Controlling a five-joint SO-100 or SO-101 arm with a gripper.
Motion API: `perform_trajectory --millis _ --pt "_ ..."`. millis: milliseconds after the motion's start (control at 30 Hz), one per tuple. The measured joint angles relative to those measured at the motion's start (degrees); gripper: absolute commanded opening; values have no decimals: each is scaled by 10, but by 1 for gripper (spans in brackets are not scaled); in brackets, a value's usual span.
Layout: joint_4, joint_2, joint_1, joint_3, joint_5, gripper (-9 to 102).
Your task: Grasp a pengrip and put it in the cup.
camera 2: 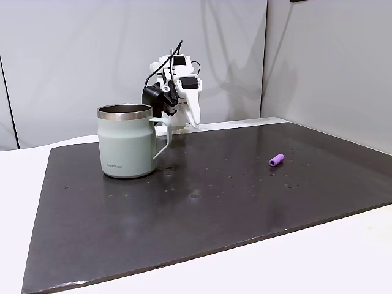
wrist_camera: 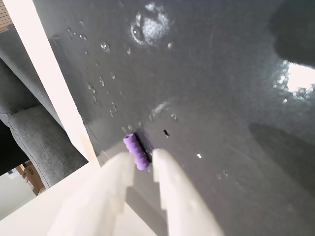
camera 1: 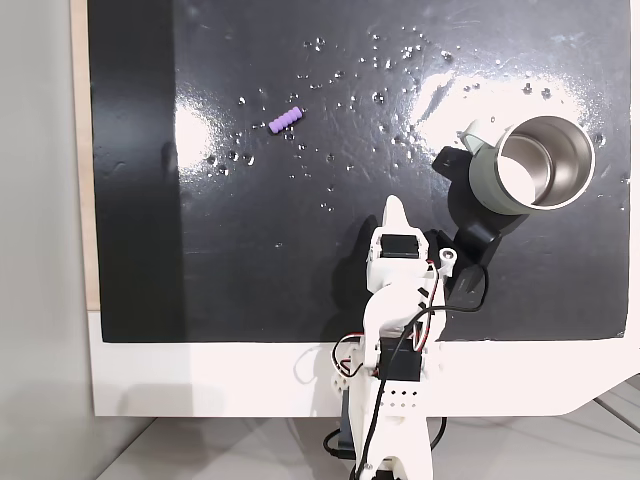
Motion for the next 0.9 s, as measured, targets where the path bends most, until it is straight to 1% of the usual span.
perform_trajectory --millis 400,500,700,833,900 --pt "0 0 -1 0 -10 0" --pt "33 0 -1 -14 -30 0" --pt "69 -50 -45 -112 -50 0" --pt "80 -156 -62 -214 -52 1" --pt "98 -227 -76 -279 -52 5"
